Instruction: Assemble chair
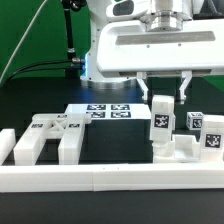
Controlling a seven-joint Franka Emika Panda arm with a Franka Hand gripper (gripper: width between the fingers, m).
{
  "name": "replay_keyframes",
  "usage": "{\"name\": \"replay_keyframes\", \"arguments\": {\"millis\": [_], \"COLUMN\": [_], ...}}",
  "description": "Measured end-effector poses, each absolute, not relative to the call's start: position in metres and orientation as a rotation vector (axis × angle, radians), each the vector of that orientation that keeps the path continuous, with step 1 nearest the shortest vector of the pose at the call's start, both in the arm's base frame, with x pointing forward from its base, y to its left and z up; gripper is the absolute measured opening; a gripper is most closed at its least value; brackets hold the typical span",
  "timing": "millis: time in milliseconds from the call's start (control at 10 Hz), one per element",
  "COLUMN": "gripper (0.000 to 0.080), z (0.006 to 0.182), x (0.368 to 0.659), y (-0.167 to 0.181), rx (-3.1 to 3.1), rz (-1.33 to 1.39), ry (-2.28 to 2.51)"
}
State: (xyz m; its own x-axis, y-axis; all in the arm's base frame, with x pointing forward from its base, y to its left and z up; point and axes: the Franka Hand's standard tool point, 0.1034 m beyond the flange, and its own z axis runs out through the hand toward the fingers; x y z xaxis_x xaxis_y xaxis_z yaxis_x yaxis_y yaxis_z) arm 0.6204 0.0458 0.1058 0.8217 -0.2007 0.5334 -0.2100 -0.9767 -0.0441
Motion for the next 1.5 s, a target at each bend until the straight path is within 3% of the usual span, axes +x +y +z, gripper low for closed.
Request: {"name": "replay_keyframes", "arguments": {"millis": [1500], "gripper": [0.0286], "z": [0.092], "x": [0.619], "y": [0.054], "rx": [2.954], "rz": [0.938], "ry": [-0.297]}}
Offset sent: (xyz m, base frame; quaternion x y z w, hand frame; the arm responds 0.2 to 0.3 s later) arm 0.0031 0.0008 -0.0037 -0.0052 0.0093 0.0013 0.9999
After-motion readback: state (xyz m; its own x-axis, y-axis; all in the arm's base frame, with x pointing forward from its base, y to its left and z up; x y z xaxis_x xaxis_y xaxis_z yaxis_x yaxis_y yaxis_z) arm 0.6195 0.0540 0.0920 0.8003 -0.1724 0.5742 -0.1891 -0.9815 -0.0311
